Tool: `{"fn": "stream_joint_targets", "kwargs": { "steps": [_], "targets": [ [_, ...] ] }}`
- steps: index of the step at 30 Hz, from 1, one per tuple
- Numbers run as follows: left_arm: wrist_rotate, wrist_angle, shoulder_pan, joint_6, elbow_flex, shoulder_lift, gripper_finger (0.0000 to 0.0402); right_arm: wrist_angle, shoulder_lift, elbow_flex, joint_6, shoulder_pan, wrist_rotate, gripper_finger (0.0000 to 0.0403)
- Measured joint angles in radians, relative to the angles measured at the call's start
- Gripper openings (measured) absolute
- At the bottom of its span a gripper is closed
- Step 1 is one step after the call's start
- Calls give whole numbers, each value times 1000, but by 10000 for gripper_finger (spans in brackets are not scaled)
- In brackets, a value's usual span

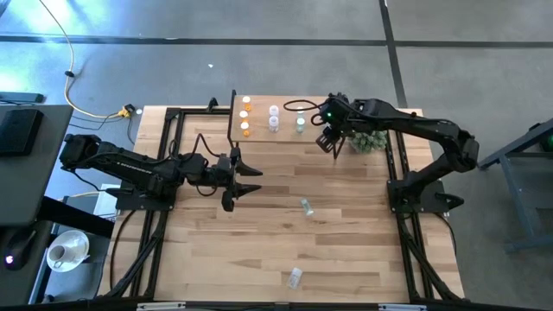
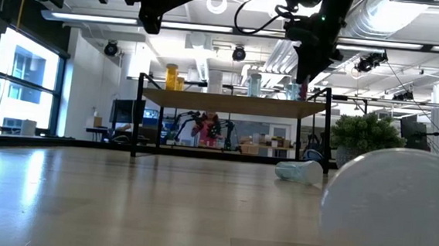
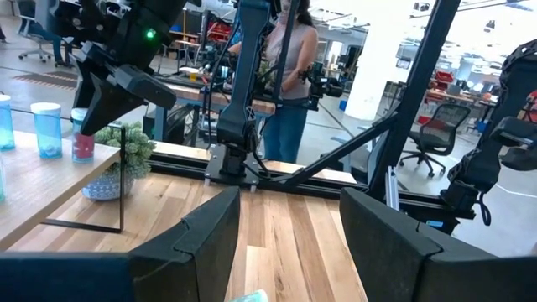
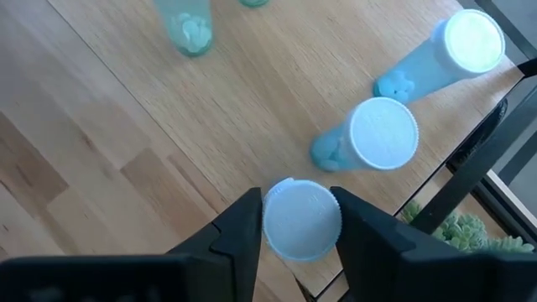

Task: Pick and place medicine bottles onto shelf by color
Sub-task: Put the blue pill bottle on the shelf and aligned with the other blue pill bottles

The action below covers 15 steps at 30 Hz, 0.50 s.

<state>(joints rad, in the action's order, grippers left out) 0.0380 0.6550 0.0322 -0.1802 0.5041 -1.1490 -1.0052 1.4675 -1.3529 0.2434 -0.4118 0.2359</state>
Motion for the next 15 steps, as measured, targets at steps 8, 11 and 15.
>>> {"fn": "stream_joint_targets", "kwargs": {
  "steps": [8,11,15],
  "targets": [
    [0,0,0,0,0,0,195,22,0,0,-8,0,18,149],
    [0,0,0,0,0,0,195,23,0,0,-11,0,25,149],
    [0,0,0,0,0,0,195,23,-10,0,-25,0,25,149]
  ]
}}
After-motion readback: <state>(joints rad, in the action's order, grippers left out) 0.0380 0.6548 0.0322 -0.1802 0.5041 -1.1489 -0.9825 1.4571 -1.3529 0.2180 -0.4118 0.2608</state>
